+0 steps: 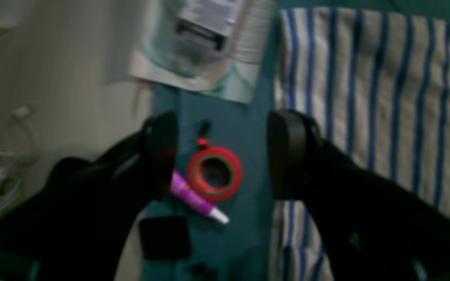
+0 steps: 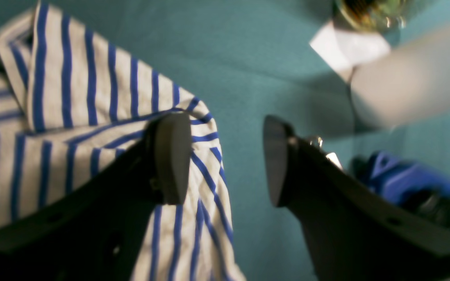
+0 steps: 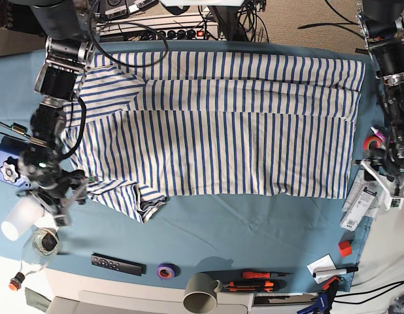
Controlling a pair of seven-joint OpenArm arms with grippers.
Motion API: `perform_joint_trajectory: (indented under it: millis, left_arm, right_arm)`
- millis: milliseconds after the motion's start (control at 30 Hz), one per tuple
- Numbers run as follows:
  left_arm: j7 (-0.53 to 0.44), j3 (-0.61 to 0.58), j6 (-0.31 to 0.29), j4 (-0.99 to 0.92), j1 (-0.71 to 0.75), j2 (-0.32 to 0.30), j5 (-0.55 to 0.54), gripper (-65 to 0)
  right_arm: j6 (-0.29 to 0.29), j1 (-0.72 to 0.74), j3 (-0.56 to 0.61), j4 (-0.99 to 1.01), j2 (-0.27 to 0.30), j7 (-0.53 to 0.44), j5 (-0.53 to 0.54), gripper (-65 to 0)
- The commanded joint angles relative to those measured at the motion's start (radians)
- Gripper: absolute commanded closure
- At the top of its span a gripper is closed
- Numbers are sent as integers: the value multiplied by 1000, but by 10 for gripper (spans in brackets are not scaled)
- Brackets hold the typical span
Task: Fold the T-shirt properly
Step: 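Move the right gripper to the sleeve beside the blue box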
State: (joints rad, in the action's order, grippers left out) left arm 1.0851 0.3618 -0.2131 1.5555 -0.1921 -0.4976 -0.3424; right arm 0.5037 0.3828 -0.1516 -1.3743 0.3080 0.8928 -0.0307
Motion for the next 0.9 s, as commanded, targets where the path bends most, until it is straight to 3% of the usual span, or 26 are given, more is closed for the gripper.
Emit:
perform_joint_trajectory:
  millis: [0, 267, 500, 867]
  left_arm:
    - [-6, 13, 2, 15, -17, -26, -21, -369]
    - [-4, 16, -16, 15, 2, -48, -69, -369]
    - [-4, 16, -16, 15, 2, -48, -74, -369]
    - [-4, 16, -16, 15, 1, -48, -89, -369]
  right_arm:
    - [-21, 30, 28, -19, 20, -49, -24, -307]
    - [-84, 35, 195, -18, 27, -86, -95, -307]
    - [-84, 35, 218, 40, 27, -58, -97, -307]
    - [-88, 36, 218, 219, 27, -237, -90, -307]
